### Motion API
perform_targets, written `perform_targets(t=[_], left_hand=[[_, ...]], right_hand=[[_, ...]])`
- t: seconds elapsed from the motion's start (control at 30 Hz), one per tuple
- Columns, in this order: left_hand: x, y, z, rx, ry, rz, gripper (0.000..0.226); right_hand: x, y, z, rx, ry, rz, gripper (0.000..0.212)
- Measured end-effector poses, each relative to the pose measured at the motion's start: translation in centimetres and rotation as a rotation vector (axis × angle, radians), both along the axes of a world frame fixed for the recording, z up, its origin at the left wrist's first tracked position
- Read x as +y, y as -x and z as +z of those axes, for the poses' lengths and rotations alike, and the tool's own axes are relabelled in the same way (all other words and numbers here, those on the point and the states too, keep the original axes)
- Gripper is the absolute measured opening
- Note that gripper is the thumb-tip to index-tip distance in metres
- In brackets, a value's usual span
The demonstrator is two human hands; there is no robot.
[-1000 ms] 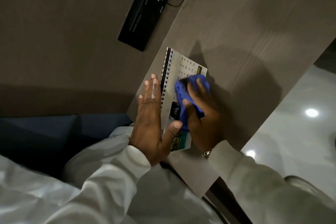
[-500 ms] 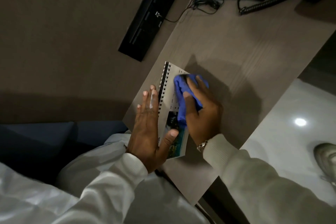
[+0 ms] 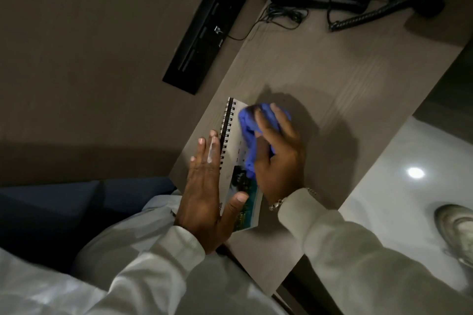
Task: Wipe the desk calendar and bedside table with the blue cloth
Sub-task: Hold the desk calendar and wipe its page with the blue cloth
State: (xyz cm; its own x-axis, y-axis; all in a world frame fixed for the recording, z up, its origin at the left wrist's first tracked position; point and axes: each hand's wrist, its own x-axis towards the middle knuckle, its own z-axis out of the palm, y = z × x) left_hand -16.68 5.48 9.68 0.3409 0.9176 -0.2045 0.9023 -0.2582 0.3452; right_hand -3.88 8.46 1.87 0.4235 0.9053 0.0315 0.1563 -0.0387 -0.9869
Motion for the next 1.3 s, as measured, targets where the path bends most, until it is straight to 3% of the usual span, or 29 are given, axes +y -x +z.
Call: perform_targets(t=[0.1, 0.23, 0.33, 0.43, 0.57, 0.77, 0.87, 1.13, 1.3], left_hand=[[0.0, 0.2, -0.2, -0.013, -0.005, -0.013, 0.085], [0.1, 0.0, 0.0, -0.022, 0.001, 0.031, 0.084], [0.0, -0.2, 0.3, 0.009, -0.007, 0.031, 0.083], [-0.1, -0.1, 0.3, 0.006, 0.012, 0.032, 0.084], [-0.1, 0.1, 0.1, 0.021, 0.017, -0.006, 0.088], [0.0, -0.1, 0.0, -0.034, 0.005, 0.006, 0.087], [-0.1, 0.0, 0.1, -0.029, -0.015, -0.027, 0.085], [0.1, 0.0, 0.0, -0.022, 0.008, -0.044, 0.083], [0.2, 0.0, 0.2, -0.016, 0.041, -0.034, 0.085]], right_hand=[[0.0, 0.8, -0.5, -0.064, 0.02, 0.105, 0.038], [0.3, -1.0, -2.4, -0.167, 0.25, 0.289, 0.049], [0.5, -2.0, -1.7, -0.072, 0.252, 0.162, 0.039], [-0.8, -1.3, -0.6, 0.08, 0.093, 0.052, 0.035], [-3.9, 1.8, -0.4, 0.008, -0.011, 0.212, 0.038], [-10.4, 3.1, -2.5, -0.076, 0.012, 0.319, 0.04], [-12.0, 3.5, -1.7, 0.015, 0.025, 0.36, 0.043], [-3.0, 2.7, -0.5, 0.132, 0.106, 0.05, 0.029], [-5.6, 3.2, -0.6, 0.1, 0.142, 0.158, 0.033]])
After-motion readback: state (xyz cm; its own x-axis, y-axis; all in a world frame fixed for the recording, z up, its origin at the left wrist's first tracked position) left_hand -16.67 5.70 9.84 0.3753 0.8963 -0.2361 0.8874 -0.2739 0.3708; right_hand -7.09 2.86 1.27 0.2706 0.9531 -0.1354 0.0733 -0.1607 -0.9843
